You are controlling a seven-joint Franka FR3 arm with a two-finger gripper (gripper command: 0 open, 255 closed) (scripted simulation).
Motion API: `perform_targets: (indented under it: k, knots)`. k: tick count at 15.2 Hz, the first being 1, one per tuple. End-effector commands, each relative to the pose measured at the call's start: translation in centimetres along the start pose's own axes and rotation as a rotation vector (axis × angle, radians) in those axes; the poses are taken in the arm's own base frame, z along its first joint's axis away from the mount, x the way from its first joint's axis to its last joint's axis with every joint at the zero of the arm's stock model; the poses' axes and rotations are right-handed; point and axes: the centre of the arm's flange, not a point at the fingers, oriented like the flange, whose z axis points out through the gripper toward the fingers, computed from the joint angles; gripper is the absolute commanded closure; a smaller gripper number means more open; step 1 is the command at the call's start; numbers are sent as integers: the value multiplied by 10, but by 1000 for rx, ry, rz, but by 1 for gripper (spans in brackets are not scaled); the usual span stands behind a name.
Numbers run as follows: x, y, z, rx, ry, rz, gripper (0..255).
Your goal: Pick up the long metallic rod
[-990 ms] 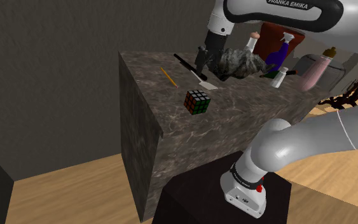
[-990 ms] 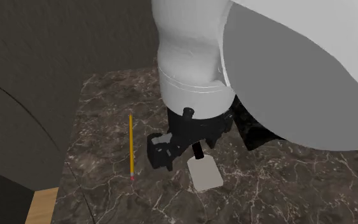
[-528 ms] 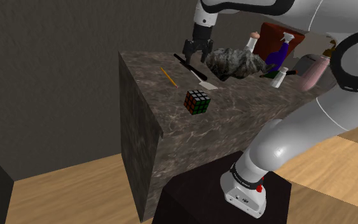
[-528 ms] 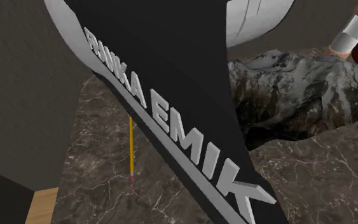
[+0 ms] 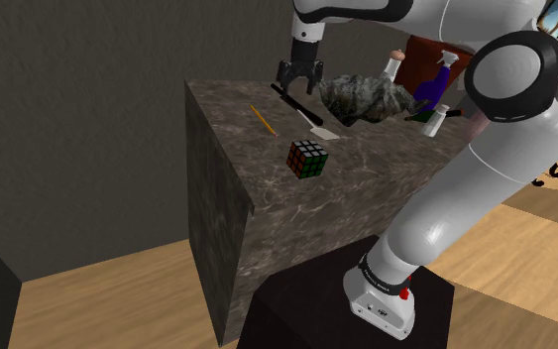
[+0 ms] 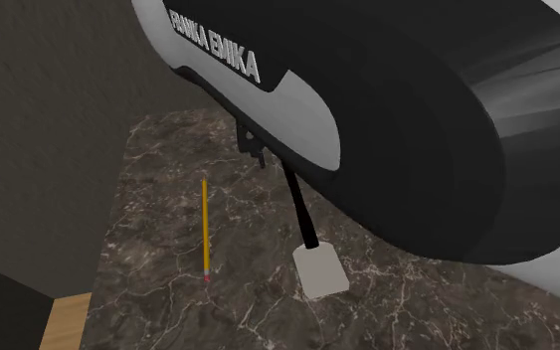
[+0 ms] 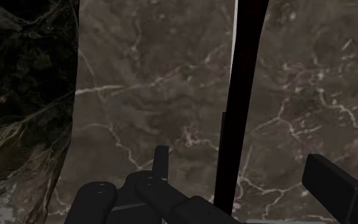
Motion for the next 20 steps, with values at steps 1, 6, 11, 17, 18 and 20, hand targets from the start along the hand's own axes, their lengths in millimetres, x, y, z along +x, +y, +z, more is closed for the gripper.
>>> perform_targets:
  k: [1, 6, 11, 17, 18, 20]
  knots:
    - [2, -2, 10, 0, 0, 2, 0]
    - [3, -3, 23, 0, 0, 2, 0]
    - [3, -3, 23, 0, 0, 2, 255]
    - [3, -3, 18, 0, 0, 2, 255]
    - [2, -2, 13, 0, 0, 2, 255]
    - [2, -2, 2, 0, 0, 2, 255]
